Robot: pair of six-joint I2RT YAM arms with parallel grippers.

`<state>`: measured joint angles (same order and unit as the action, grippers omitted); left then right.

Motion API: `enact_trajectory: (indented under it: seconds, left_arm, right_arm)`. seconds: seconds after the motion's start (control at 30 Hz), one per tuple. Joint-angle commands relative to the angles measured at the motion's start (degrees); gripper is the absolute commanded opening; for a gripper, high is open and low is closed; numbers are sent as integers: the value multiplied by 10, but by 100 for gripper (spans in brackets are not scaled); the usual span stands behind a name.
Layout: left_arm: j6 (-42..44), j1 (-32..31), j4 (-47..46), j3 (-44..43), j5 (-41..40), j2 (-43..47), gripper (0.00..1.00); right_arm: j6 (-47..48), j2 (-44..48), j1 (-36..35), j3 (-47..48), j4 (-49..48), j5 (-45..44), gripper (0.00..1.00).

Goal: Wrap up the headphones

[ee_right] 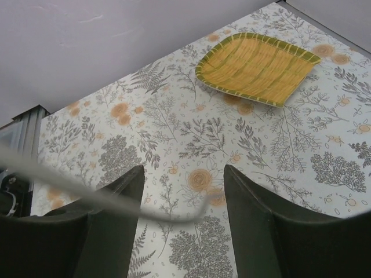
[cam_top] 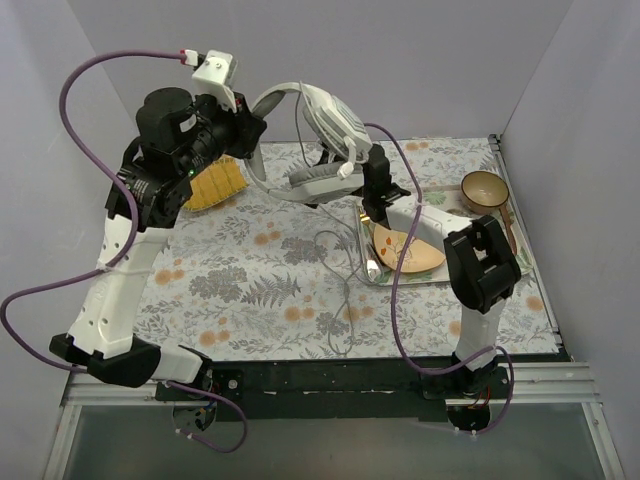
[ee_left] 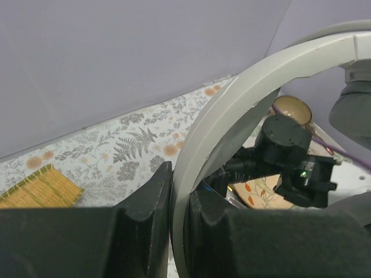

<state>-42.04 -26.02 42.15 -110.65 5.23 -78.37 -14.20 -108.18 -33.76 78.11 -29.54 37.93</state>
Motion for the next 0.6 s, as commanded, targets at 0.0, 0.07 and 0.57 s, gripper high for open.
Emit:
enact_trajectory:
  seconds: [0.0,0.07,0.57]
  left_arm:
    - [-51,22,-28,-67,-3,16,0]
    - [-63,32,-24,-84,2,15,0]
    - [-64,51,-18,-134,21,10,0]
  right_arm:
    - [-10,-36,5,5,-58,-20,65]
    - [-20,-53,3,4,-65,-20,65]
    - [81,-21,-61,-80,-53,-238,67]
